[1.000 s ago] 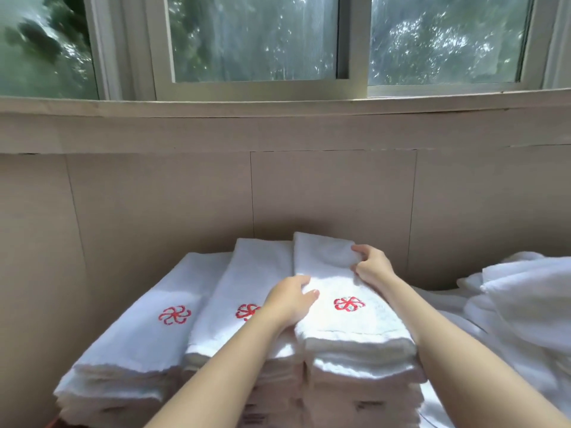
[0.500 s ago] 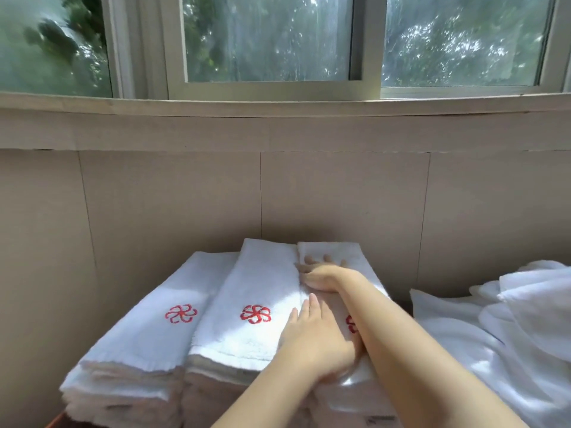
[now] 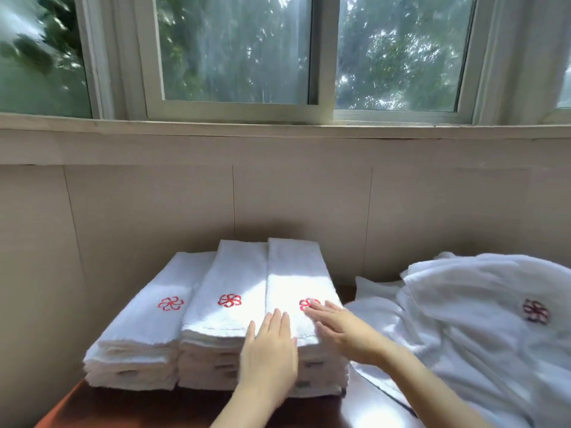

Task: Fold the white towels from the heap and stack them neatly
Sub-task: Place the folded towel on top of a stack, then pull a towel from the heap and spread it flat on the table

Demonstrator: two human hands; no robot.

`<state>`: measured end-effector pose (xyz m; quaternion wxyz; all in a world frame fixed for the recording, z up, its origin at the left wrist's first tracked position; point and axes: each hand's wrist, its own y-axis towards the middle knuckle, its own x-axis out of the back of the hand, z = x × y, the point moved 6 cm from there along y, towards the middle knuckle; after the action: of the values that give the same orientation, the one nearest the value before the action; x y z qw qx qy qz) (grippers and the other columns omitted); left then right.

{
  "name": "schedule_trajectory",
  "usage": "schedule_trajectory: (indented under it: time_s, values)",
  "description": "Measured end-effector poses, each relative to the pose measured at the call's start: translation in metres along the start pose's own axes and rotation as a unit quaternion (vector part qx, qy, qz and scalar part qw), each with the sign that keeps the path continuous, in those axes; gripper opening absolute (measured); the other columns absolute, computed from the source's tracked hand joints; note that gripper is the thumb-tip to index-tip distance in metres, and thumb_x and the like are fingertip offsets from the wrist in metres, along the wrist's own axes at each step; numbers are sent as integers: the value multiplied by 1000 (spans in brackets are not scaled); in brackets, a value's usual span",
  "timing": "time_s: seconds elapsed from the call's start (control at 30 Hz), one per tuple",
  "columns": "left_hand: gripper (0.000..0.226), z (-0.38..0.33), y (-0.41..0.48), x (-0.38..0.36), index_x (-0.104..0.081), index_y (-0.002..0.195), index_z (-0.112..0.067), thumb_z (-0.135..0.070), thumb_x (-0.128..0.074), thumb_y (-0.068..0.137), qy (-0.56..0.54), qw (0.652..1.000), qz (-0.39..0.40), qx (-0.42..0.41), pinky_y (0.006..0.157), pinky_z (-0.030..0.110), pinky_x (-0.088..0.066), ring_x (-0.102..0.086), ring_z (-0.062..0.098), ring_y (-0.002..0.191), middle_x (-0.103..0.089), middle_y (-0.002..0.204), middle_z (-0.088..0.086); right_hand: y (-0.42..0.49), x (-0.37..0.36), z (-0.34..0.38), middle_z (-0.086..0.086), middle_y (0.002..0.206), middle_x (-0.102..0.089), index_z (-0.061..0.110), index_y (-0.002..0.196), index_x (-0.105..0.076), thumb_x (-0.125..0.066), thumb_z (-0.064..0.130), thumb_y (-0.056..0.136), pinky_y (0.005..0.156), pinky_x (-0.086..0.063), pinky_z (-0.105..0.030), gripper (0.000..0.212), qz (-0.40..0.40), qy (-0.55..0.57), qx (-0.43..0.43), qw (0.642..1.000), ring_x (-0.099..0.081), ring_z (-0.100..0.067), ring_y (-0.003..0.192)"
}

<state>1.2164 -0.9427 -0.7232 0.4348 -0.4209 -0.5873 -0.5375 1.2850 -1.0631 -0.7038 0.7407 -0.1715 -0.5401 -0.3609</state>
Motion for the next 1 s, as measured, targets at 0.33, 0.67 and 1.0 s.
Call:
schedule_trajectory:
  time_s: [0.33,0.67,1.0]
  values:
    - [56,-106,-67,23,-25,147,-24,-28,-38,93,-56,998,-17,-25,112,34,-23,-24,17,141,-24,154,-1,-200,54,-76,4,153,-29,26,140,-44,-48,28,97,105,-29,-24,43,-83,-85,-136,983,-35,-15,137]
    - [51,-308,-34,-20,-34,139,-15,-22,-45,90,-211,955,109,-175,99,37,-40,-41,25,127,-39,138,6,-351,103,-226,4,144,-36,33,140,-31,-49,33,87,107,-26,-48,56,-69,-208,-440,871,-29,-25,136]
    - [14,-348,-80,-62,-40,64,-18,-18,-53,61,-556,802,215,-41,59,29,-29,-35,16,63,-36,63,2,-414,63,-201,3,68,-63,23,65,-50,-52,8,76,91,-35,-31,19,-259,-39,-360,895,-59,-24,77]
